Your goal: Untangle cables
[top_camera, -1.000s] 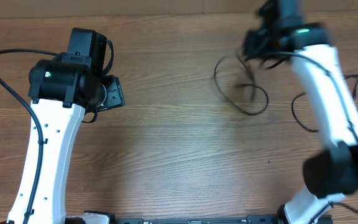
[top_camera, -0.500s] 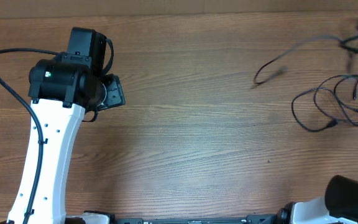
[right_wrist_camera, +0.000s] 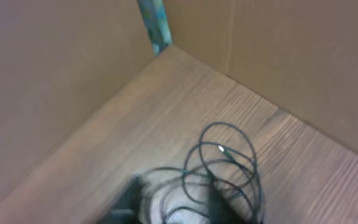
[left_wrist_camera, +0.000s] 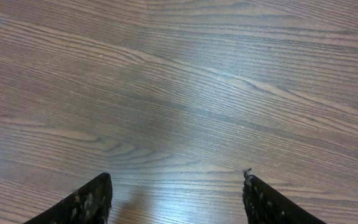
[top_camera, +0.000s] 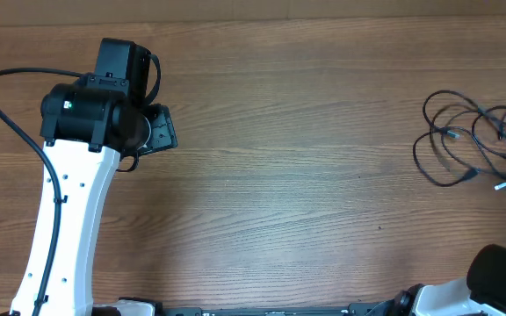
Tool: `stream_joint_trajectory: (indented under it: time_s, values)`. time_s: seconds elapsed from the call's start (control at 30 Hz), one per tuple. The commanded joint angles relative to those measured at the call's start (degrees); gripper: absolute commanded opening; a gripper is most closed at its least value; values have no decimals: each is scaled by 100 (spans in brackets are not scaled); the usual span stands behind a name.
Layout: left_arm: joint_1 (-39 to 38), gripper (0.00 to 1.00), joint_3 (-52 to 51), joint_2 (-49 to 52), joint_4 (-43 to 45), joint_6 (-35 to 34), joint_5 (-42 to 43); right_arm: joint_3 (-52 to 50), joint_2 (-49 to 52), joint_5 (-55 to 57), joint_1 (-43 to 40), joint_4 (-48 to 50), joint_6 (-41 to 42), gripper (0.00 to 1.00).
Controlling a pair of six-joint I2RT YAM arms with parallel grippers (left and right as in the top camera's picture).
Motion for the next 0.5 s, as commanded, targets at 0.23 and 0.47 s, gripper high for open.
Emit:
stream_joint_trajectory:
  time_s: [0.23, 0.47]
  values:
    - [28, 68, -24, 24, 295, 192, 37, 57, 170, -3110, 42, -267, -813, 86]
    - [28, 82, -24, 39, 1056, 828, -24, 57, 170, -3344, 1108, -1211, -1639, 100]
